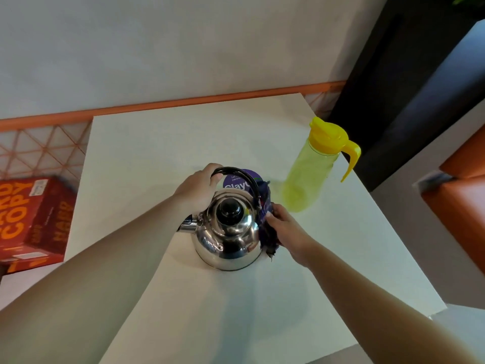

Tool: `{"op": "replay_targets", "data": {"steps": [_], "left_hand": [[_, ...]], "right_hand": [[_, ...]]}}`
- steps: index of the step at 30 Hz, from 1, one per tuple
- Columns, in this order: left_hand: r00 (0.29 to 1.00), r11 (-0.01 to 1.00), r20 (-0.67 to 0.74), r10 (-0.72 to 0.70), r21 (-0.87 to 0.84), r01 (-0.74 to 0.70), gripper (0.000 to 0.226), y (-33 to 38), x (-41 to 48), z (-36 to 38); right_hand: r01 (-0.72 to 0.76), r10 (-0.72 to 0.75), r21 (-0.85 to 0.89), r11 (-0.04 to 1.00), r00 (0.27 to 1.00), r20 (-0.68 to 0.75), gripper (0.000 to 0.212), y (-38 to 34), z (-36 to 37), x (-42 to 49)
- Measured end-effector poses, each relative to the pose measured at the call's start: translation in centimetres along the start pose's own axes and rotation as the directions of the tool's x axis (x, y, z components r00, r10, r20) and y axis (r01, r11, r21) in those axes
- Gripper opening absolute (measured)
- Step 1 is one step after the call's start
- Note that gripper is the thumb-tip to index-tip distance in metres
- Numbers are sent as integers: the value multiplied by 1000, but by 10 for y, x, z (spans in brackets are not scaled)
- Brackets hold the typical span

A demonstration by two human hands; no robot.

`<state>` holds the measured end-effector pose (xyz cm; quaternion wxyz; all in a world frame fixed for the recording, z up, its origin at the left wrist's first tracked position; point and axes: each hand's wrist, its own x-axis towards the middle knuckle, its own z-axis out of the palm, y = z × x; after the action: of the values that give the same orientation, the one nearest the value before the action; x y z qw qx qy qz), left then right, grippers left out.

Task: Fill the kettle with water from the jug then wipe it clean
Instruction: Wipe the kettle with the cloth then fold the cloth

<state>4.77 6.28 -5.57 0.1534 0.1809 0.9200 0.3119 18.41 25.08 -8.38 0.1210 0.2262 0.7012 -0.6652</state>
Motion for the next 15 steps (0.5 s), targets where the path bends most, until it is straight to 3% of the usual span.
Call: {"op": "replay_targets", "data": {"steps": [3, 7, 11, 15], "left_hand": [[1000, 1000, -6, 10, 9, -10, 33, -1, 1, 1], [1000, 1000, -3, 3, 18, -3, 33, -1, 2, 1], [1000, 1000, -15, 17, 22, -17, 33, -2, 3, 2], [1000, 999, -13, 27, 34, -26, 33, -4, 4, 1]], "right_hand": [[-33, 33, 24, 999, 999, -27, 13, 21, 4, -20], [-85, 84, 35, 996, 996, 25, 29, 11, 3, -15], [-45, 47, 20, 999, 993, -104, 32, 21, 17, -19], [-106, 116, 174, 979, 992, -45, 39, 35, 27, -38]]}}
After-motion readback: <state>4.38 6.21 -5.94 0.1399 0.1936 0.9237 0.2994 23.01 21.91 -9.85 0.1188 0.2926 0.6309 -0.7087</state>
